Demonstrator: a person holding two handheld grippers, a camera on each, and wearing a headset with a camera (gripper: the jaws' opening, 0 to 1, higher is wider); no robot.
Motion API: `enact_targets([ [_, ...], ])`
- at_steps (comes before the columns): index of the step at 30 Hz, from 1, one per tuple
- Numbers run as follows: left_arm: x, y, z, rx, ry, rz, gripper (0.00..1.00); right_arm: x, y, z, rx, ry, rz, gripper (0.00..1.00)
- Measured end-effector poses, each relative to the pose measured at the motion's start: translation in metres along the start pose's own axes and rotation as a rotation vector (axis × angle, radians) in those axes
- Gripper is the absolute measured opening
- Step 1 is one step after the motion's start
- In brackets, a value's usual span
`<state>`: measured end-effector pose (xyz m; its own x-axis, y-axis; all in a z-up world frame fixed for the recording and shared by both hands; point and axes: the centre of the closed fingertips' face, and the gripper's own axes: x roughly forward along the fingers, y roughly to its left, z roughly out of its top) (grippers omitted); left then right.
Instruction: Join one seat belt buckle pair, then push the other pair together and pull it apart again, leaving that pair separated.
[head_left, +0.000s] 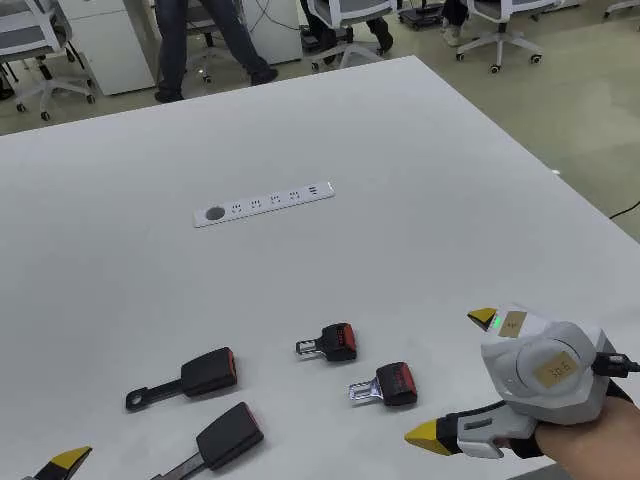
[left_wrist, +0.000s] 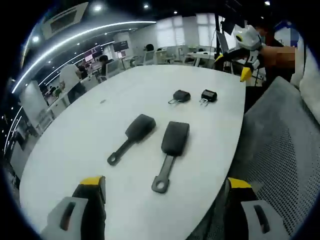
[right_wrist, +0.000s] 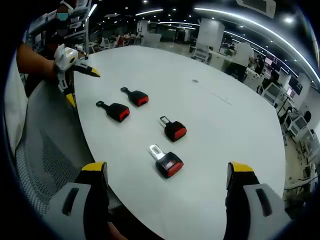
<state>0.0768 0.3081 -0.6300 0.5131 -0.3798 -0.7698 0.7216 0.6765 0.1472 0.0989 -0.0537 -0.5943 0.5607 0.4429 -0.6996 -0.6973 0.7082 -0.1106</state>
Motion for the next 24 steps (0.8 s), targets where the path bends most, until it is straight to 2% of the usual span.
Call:
enact_targets([
  [8, 0.0019, 0.0013, -0.0024, 0.001, 0.010, -0.001, 1.00, 0.0014, 0.0003, 0.0028, -0.004, 0.003, 0.007, 0.98],
  [16, 0.0017, 0.0030, -0.0010, -0.012, -0.002, 0.004, 1.00, 0.0066, 0.0051, 0.0049, -0.014, 0.008, 0.020, 0.97],
  [24, 0.0021, 0.0007, -0.0002, -0.011, 0.003, 0.002, 1.00, 0.0070, 0.0047, 0.0076, -0.013, 0.006, 0.019, 0.96],
])
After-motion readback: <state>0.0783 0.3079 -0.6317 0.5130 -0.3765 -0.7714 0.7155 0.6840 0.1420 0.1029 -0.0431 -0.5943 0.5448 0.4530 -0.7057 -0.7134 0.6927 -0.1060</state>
